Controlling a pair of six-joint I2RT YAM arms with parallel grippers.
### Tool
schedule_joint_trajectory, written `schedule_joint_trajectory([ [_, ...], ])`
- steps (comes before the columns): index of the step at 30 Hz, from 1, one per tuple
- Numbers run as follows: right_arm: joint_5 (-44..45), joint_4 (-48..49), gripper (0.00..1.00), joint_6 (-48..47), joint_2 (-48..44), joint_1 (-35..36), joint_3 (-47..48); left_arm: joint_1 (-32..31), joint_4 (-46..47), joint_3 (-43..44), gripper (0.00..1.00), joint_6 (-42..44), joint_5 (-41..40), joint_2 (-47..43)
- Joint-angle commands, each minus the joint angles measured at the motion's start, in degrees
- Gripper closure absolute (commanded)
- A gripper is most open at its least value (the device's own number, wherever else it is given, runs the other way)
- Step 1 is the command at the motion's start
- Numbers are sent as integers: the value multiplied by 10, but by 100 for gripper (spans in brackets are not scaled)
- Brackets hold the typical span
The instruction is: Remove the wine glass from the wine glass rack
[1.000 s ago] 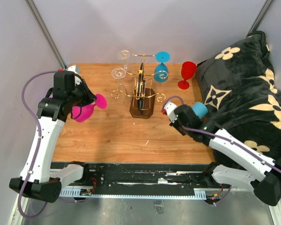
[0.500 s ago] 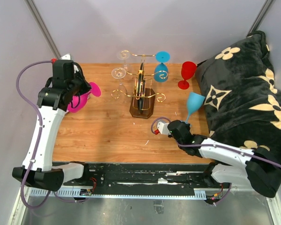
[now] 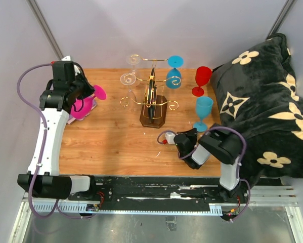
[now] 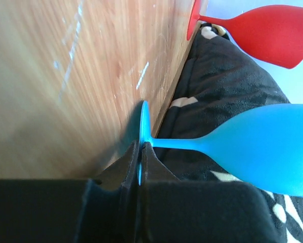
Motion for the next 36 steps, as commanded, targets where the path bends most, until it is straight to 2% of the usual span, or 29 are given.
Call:
schedule_joint_trajectory([
  [1, 41, 253, 99, -48, 127, -23, 26, 14, 18, 20, 99, 10, 10, -8],
  [4, 41, 274, 99, -62, 187, -39, 49, 25, 16, 20, 100, 16, 11, -7],
  [7, 41, 280, 99, -82, 203, -64, 81, 33, 20, 17, 99, 19, 17, -3],
  [12, -49, 168, 99, -47, 159, -107, 108, 37, 31, 9, 99, 21, 27, 6],
  [22, -95, 84, 99, -49, 165, -159, 161, 51, 34, 14, 99, 35, 29, 12],
  [23, -96, 72, 97, -47, 164, -161, 163, 52, 35, 15, 99, 36, 29, 12],
  [25, -99, 58, 81, -44, 160, -165, 161, 55, 35, 16, 99, 38, 33, 15],
  [28, -104, 38, 70, -41, 151, -171, 154, 56, 35, 14, 99, 38, 36, 17],
  [31, -117, 11, 63, -30, 135, -175, 145, 57, 38, 8, 100, 38, 37, 16],
  [34, -123, -3, 49, -24, 125, -176, 140, 58, 41, 3, 99, 37, 39, 14],
  [36, -125, -8, 45, -23, 117, -175, 133, 59, 42, 2, 99, 37, 37, 14],
])
